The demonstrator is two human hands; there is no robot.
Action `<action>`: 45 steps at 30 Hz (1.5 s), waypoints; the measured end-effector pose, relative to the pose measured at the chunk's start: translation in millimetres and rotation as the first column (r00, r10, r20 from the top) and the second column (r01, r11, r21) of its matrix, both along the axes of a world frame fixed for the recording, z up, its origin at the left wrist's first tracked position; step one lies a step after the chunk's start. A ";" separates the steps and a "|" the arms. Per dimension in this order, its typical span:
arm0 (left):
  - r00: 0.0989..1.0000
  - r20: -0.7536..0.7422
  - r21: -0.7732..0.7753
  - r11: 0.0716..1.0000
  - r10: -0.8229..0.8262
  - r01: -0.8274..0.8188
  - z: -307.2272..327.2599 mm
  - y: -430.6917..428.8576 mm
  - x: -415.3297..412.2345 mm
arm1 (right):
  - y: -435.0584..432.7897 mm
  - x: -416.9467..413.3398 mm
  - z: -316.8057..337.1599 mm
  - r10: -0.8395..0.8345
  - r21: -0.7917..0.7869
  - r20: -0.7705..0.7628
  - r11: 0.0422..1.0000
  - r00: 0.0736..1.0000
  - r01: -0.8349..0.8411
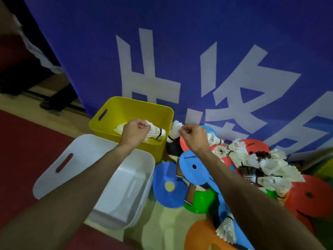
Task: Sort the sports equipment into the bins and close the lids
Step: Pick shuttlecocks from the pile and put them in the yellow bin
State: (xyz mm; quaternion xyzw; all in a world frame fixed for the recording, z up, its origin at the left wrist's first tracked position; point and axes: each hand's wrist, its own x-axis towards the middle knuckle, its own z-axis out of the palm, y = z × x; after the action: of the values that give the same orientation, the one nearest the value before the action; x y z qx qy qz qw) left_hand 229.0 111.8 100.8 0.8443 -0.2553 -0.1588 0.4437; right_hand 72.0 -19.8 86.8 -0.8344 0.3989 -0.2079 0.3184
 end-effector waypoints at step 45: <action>0.800 -0.227 0.064 0.811 -0.556 0.582 -15.4 -71.7 -112.7 | -52.1 -131.1 -20.4 -0.159 0.237 -0.028 0.958 0.987 0.161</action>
State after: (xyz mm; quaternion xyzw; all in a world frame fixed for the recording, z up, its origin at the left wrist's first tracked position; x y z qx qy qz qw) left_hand 116.2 40.1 85.5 0.7355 -0.4410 -0.3839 0.3424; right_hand -59.1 -71.9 66.4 -0.7560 0.4884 -0.1800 0.3968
